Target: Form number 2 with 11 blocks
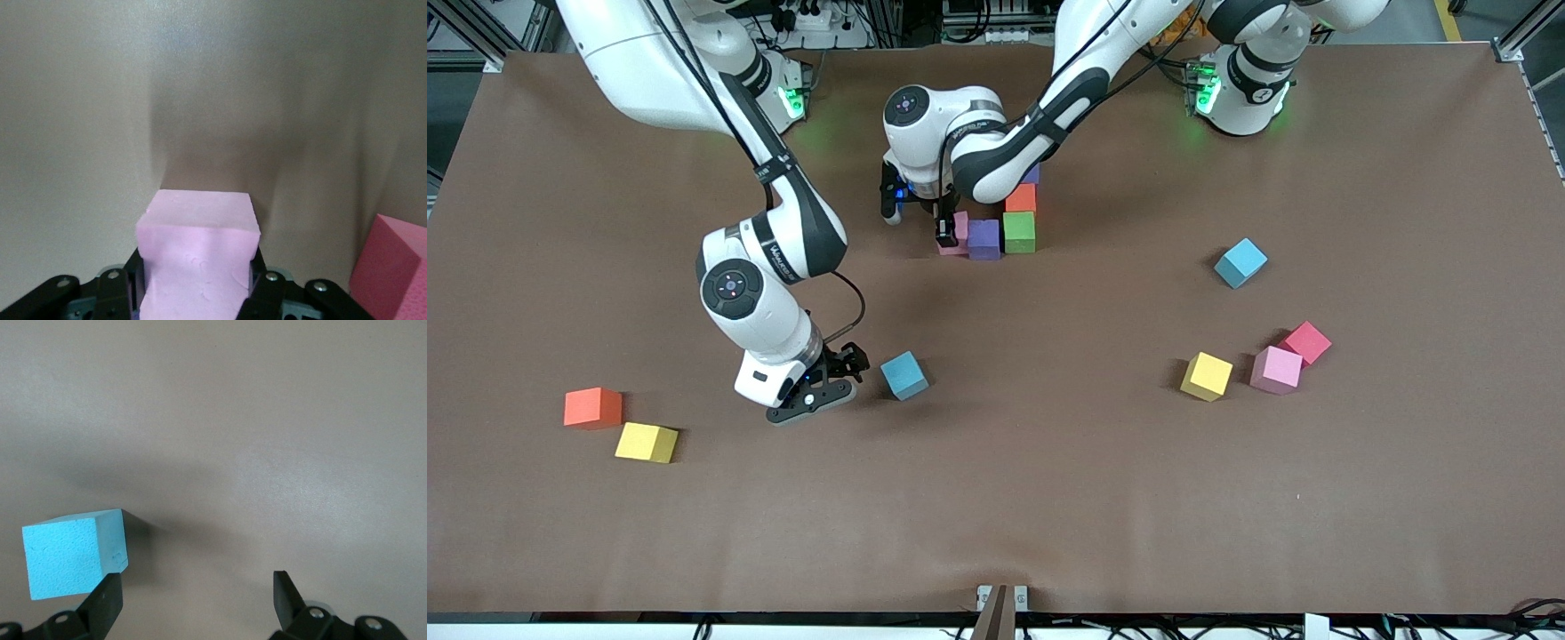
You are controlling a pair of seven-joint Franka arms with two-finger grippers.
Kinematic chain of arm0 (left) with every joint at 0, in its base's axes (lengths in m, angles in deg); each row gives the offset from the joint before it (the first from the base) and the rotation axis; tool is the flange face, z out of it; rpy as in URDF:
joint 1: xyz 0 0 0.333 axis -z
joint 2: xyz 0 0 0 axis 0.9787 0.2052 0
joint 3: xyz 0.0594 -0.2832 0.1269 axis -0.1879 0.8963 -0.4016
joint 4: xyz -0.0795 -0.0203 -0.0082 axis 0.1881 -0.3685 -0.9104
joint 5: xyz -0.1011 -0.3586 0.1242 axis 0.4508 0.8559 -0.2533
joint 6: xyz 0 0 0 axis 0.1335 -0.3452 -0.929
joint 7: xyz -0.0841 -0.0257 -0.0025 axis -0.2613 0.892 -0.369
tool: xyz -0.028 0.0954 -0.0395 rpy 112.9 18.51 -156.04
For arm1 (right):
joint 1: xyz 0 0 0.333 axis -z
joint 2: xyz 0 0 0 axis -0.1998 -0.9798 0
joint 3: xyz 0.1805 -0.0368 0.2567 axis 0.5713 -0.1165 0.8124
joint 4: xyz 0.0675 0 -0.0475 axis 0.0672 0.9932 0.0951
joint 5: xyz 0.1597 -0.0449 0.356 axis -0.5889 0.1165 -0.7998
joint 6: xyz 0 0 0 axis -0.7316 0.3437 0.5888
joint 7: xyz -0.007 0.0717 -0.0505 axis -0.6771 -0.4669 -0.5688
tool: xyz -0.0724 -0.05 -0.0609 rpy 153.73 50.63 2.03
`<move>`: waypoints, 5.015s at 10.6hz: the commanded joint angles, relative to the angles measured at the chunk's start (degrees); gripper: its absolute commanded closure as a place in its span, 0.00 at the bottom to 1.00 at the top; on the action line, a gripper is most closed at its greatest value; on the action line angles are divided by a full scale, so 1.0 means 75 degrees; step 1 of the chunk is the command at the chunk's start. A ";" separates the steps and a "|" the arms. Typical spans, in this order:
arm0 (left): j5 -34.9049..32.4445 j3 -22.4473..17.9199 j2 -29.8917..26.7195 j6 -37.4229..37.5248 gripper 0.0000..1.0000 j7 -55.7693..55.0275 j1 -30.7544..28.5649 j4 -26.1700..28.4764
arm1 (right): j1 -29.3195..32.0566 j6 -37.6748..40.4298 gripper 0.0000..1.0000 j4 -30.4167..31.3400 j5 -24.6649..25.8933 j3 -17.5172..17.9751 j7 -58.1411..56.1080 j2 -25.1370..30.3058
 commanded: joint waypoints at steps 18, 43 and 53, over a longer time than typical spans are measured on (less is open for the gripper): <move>-0.0505 -0.0248 0.0202 -0.0444 0.43 0.0031 0.0020 0.0021 | -0.0409 -0.0270 0.00 -0.0290 0.0025 0.0025 -0.0124 -0.0436; -0.0529 -0.0248 0.0143 -0.0327 0.44 0.0101 0.0008 0.0232 | -0.0433 -0.0270 0.00 -0.0302 0.0014 0.0025 -0.0053 -0.0436; -0.0458 -0.0236 0.0050 -0.0327 0.43 0.0054 -0.0062 0.0197 | 0.0093 -0.0235 0.00 -0.0699 0.0025 -0.0537 -0.0042 -0.0413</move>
